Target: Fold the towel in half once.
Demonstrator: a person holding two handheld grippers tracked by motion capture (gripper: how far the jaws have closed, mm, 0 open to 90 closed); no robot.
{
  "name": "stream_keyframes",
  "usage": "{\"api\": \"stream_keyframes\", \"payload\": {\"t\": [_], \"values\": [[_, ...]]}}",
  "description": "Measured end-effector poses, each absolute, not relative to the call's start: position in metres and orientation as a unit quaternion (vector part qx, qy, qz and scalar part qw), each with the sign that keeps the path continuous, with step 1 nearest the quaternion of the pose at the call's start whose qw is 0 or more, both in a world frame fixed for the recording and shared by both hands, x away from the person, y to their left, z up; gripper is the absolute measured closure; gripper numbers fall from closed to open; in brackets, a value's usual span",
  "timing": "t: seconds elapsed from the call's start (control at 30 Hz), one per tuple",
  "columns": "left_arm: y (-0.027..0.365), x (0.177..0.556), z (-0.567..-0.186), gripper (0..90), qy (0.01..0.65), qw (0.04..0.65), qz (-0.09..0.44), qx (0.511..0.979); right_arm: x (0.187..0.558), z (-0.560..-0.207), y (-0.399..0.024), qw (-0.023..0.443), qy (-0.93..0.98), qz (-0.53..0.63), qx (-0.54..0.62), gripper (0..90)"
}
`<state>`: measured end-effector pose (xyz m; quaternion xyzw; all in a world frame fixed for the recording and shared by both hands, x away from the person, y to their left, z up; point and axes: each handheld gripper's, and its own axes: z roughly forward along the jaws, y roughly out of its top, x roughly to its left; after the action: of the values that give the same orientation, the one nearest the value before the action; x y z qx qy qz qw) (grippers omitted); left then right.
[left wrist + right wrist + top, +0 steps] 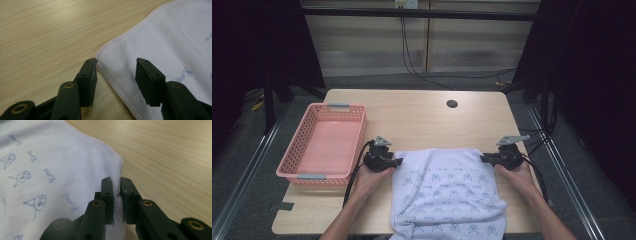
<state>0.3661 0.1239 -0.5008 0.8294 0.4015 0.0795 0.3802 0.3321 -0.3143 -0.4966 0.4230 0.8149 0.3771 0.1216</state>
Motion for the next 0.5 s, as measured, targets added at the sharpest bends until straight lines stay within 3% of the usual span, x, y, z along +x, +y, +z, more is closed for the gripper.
{"api": "stream_keyframes", "payload": {"t": [0.07, 0.2, 0.37, 0.5], "values": [[0.119, 0.369, -0.501, 58.4, 0.389, 0.386, 0.070, 0.833, 0.332, -0.497, -0.314, 0.121, 0.815, 0.377, 0.423, 82.4], [0.113, 0.369, -0.502, 84.8, 0.367, 0.386, 0.059, 0.844, 0.331, -0.496, -0.314, 0.115, 0.813, 0.384, 0.423, 82.4], [0.129, 0.373, -0.488, 86.9, 0.381, 0.434, 0.024, 0.816, 0.329, -0.481, -0.322, 0.125, 0.793, 0.414, 0.429, 82.4], [0.137, 0.374, -0.456, 86.9, 0.368, 0.481, 0.036, 0.795, 0.329, -0.455, -0.334, 0.136, 0.769, 0.455, 0.429, 82.8]]}}
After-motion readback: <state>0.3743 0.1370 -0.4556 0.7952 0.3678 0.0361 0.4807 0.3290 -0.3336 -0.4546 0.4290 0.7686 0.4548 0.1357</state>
